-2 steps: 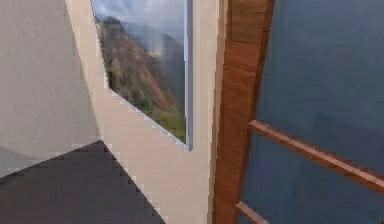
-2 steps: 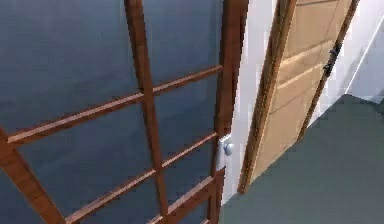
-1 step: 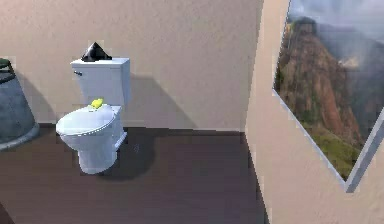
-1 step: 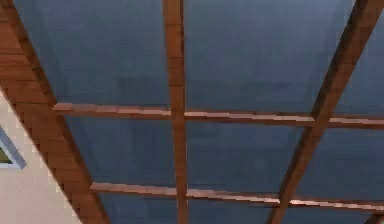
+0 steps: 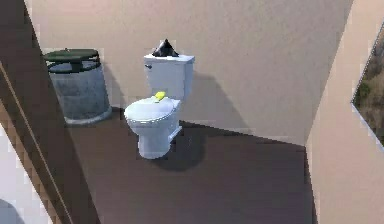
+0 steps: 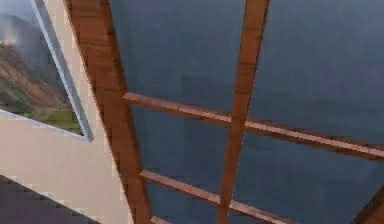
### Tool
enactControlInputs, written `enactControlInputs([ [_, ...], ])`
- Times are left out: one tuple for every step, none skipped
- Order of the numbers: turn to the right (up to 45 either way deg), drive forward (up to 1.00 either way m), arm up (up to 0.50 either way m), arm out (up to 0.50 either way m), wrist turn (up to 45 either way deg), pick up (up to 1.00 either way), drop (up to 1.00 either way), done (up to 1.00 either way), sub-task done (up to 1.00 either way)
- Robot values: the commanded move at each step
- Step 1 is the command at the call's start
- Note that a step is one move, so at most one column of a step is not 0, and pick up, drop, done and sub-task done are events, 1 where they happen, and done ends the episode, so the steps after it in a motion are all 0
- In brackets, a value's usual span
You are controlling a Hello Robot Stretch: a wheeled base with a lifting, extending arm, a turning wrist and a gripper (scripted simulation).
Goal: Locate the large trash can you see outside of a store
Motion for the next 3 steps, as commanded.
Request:
enactControlInputs([
  [0.0, 0.8, 0.0, 0.0, 0.0, 0.0, 0.0, 0.0, 0.0],
  [-45.0, 0.0, 0.0, 0.0, 0.0, 0.0, 0.0, 0.0, 0.0],
  [-3.0, 0.0, 0.0, 0.0, 0.0, 0.0, 0.0, 0.0, 0.0],
])
